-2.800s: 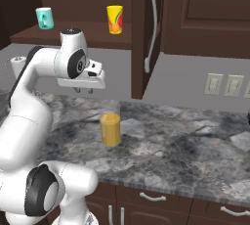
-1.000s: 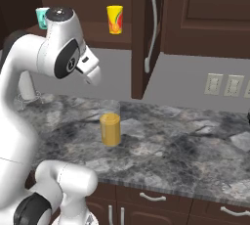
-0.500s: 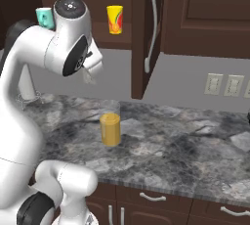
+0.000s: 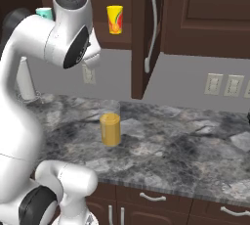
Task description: There is a tray on the dining counter. Grab the cup, mug, and pitcher and place them on the tray. The pitcher may be placed next to the tray if it cannot fit the tray.
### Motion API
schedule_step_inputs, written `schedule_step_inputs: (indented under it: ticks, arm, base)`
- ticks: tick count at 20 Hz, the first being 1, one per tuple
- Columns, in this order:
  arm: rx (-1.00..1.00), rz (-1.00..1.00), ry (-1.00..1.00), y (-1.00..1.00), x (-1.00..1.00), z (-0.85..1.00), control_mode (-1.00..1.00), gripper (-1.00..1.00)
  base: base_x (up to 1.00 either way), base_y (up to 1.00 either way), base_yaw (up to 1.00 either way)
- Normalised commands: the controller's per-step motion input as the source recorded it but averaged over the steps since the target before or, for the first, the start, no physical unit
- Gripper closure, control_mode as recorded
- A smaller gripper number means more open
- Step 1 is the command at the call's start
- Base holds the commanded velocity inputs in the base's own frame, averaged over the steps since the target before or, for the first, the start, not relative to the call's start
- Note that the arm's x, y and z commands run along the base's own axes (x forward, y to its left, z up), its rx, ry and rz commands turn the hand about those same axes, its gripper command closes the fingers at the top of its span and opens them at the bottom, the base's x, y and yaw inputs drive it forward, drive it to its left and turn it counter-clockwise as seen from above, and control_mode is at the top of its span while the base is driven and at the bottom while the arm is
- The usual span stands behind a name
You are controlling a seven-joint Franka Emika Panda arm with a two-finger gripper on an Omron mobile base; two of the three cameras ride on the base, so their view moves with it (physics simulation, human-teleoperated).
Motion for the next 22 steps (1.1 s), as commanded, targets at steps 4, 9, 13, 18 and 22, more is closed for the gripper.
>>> schedule_step_inputs:
  ticks: [4, 9, 13, 18, 22]
  arm:
    - [0.14, -0.15, -0.02, -0.09, 0.01, 0.25, -1.00, -1.00]
    - [0.14, -0.17, -0.03, -0.04, 0.07, 0.07, -1.00, -1.00]
    - [0.13, -0.13, -0.04, -0.09, 0.10, 0.00, -1.00, -1.00]
    - [0.09, -0.02, -0.06, -0.02, 0.21, 0.00, -1.00, -1.00]
    - [0.04, 0.01, -0.09, 0.00, 0.19, 0.00, -1.00, -1.00]
  base:
    - [0.00, 0.00, 0.00]
    - [0.00, 0.00, 0.00]
    - [0.00, 0.00, 0.00]
    - [0.00, 0.00, 0.00]
    - [0.00, 0.00, 0.00]
